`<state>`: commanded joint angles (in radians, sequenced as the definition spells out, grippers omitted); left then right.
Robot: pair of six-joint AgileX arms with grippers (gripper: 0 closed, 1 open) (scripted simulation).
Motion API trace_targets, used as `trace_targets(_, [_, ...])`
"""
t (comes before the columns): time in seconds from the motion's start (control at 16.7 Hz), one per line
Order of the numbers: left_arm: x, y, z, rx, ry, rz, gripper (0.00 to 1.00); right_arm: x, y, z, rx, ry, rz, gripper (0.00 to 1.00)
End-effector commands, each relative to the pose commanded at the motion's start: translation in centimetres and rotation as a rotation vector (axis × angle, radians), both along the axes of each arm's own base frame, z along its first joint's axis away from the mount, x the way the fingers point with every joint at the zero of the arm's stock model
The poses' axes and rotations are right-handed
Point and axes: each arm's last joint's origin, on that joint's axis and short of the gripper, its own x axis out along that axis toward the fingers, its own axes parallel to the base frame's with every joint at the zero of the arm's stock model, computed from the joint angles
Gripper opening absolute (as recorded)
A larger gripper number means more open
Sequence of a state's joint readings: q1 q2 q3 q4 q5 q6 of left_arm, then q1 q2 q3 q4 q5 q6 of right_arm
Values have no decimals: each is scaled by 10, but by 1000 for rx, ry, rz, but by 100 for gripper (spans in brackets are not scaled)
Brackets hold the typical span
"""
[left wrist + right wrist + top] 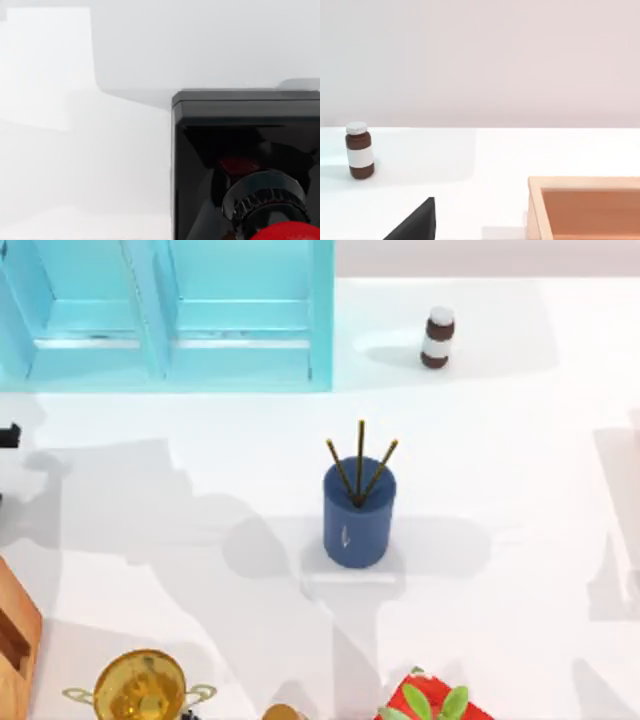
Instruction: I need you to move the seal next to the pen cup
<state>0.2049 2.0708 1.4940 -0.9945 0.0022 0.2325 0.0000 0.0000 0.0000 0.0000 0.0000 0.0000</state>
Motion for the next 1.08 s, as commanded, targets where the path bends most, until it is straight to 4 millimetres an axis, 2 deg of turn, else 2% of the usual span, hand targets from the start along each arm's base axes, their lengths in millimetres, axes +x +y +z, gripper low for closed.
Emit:
trace_targets(0.36, [1,-2,1,0,-1,-4,0,0,0,0,0,0,0,100])
trace_targets(0.48, [6,-14,10,0,-2,-9,0,0,0,0,0,0,0,100])
trace_targets(0.72, [16,-65,60,0,4,-15,0,0,0,0,0,0,0,100])
trace_targets(0.96, [6,-120,118,2,18,-6,0,0,0,0,0,0,0,100])
trace_targets(1.08, [-1,-137,136,1,4,-4,0,0,0,0,0,0,0,100])
